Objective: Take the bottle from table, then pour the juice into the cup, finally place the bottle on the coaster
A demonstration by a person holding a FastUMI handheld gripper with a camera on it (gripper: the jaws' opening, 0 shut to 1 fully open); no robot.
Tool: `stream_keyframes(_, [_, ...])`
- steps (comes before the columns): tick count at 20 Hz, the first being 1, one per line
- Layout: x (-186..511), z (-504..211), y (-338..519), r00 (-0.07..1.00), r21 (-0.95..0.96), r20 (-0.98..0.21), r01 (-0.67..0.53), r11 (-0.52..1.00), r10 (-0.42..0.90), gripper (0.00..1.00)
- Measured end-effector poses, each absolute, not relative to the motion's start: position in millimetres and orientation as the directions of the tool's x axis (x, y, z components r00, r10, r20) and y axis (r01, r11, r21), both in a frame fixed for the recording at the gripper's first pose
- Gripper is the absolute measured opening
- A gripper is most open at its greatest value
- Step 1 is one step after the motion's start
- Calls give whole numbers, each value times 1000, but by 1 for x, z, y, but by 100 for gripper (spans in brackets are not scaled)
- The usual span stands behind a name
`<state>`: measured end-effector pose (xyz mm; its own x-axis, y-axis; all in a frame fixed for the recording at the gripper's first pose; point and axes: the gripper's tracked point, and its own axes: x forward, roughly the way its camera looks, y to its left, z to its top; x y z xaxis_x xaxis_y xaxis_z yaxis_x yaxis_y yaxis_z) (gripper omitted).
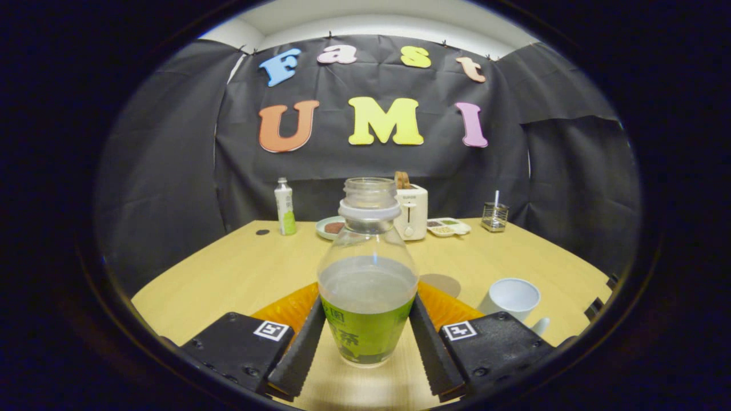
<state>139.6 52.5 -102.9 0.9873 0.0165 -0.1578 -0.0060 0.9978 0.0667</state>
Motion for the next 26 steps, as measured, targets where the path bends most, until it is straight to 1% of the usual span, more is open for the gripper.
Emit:
stream_keyframes(3, [132,-91,67,986,124,-112,-111,986,125,83])
stream_keyframes(5, [131,-90,60,986,194,-88,-119,974,139,83])
stream_keyframes(8, [136,-94,60,980,303,-112,-122,945,162,82])
stream_keyframes(11, [139,-86,56,975,435,-91,-146,889,205,82])
stream_keyframes(16, [140,-72,47,964,653,-20,-188,734,264,81])
stream_keyframes(20, [136,-67,33,966,747,-14,-163,645,260,81])
stream_keyframes(26, [132,-41,32,947,903,45,-175,393,319,81])
